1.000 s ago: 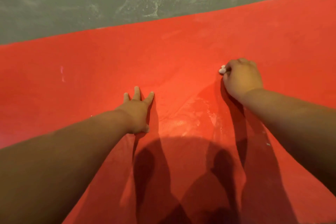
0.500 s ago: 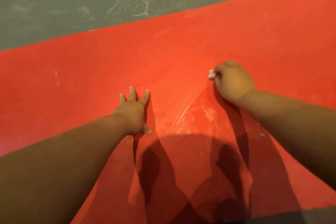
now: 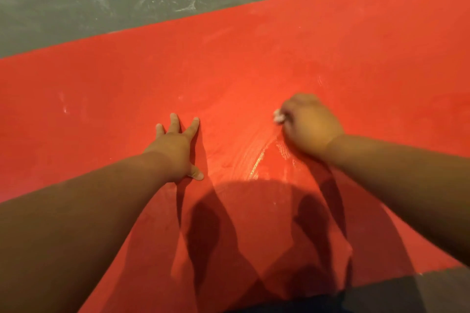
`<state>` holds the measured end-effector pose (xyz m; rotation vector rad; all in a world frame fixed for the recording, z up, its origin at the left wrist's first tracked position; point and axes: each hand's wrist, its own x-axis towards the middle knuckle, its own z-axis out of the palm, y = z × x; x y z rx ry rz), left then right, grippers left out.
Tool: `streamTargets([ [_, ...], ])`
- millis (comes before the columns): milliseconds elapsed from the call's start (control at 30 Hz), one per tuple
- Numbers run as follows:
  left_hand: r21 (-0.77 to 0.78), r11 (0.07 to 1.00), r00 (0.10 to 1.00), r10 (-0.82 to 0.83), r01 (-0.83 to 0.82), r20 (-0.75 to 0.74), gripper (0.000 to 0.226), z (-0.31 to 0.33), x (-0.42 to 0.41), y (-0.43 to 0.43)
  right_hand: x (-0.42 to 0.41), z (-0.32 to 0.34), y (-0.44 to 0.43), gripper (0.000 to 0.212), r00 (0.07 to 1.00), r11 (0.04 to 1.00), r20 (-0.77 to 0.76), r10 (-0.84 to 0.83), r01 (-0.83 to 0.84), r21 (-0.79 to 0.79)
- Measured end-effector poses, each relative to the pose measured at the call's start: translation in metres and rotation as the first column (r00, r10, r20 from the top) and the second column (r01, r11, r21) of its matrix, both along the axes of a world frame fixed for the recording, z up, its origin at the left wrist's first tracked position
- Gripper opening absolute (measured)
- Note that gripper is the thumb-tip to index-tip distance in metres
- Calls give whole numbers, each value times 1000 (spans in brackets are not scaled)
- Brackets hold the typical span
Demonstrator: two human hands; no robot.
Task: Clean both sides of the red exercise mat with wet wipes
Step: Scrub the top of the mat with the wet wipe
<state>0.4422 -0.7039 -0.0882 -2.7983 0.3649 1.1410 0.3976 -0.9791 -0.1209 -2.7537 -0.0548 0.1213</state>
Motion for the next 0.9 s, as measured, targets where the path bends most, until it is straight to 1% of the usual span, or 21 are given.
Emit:
streamTargets([
  [33, 0, 1000, 1000, 0, 0, 2, 133, -1, 0, 0, 9, -1, -20, 17, 989, 989, 3, -148, 148, -32],
  [67, 2, 1000, 1000, -2, 2, 4, 134, -2, 1, 0, 14, 0, -30, 17, 971, 969, 6, -239, 239, -57],
  [100, 8, 1000, 1000, -4, 4, 6, 134, -2, 1, 0, 13, 1, -27, 17, 962, 960, 5, -273, 273, -65],
  [133, 11, 1000, 1000, -5, 5, 12, 134, -3, 2, 0, 8, 1, -15, 17, 963, 962, -16, -268, 267, -48],
  [200, 14, 1000, 1000, -4, 4, 15, 135, -3, 2, -1, -14, 4, 26, 17, 982, 984, -82, -170, 174, 41],
  [233, 14, 1000, 1000, 0, 0, 13, 135, -2, 2, 0, -28, 7, 47, 16, 991, 992, -112, -76, 86, 95],
  [267, 14, 1000, 1000, 8, -8, 11, 135, -2, 2, 0, -43, 9, 64, 14, 992, 989, -113, 53, -37, 143],
  [333, 14, 999, 1000, 31, -31, 5, 134, -2, 1, 1, -65, 11, 78, 9, 949, 942, -58, 310, -298, 157],
  [367, 10, 999, 999, 41, -41, 5, 133, 0, 0, 1, -68, 11, 74, 12, 926, 917, -45, 375, -364, 162],
  [400, -3, 999, 999, 36, -36, 18, 130, 1, -3, -2, -67, 10, 65, 18, 918, 911, -61, 391, -376, 168],
  [467, -83, 995, 994, -56, 64, 97, 114, 5, -16, -13, -61, 7, 40, 29, 946, 940, -56, 320, -309, 147],
  [533, -208, 944, 954, -210, 255, 214, 86, 5, -36, -32, -60, 7, 10, 33, 979, 978, -63, 196, -191, 82],
  [600, -316, 847, 890, -334, 428, 312, 61, 1, -53, -46, -67, 7, -19, 40, 993, 997, -89, 81, -82, -10],
  [633, -358, 796, 865, -386, 488, 320, 52, -2, -58, -52, -74, 7, -28, 45, 991, 997, -124, 45, -53, -59],
  [700, -436, 655, 786, -480, 617, 390, 37, -14, -66, -54, -90, 7, -38, 54, 983, 986, -183, 15, -45, -160],
  [733, -435, 606, 746, -516, 666, 421, 34, -20, -66, -53, -98, 6, -39, 58, 978, 981, -210, 5, -46, -190],
  [767, -407, 581, 708, -546, 705, 447, 32, -23, -65, -53, -106, 7, -37, 62, 970, 977, -241, -12, -39, -208],
  [800, -378, 561, 673, -553, 737, 491, 31, -24, -61, -53, -113, 9, -36, 67, 962, 975, -270, -31, -30, -220],
  [833, -353, 561, 654, -534, 748, 536, 30, -22, -54, -53, -120, 11, -35, 70, 953, 975, -300, -41, -27, -220],
  [867, -342, 598, 667, -485, 725, 566, 30, -19, -45, -55, -126, 13, -34, 72, 942, 976, -333, -42, -32, -214],
  [900, -352, 661, 713, -410, 662, 569, 31, -16, -35, -58, -132, 15, -34, 73, 933, 976, -357, -38, -42, -215],
])
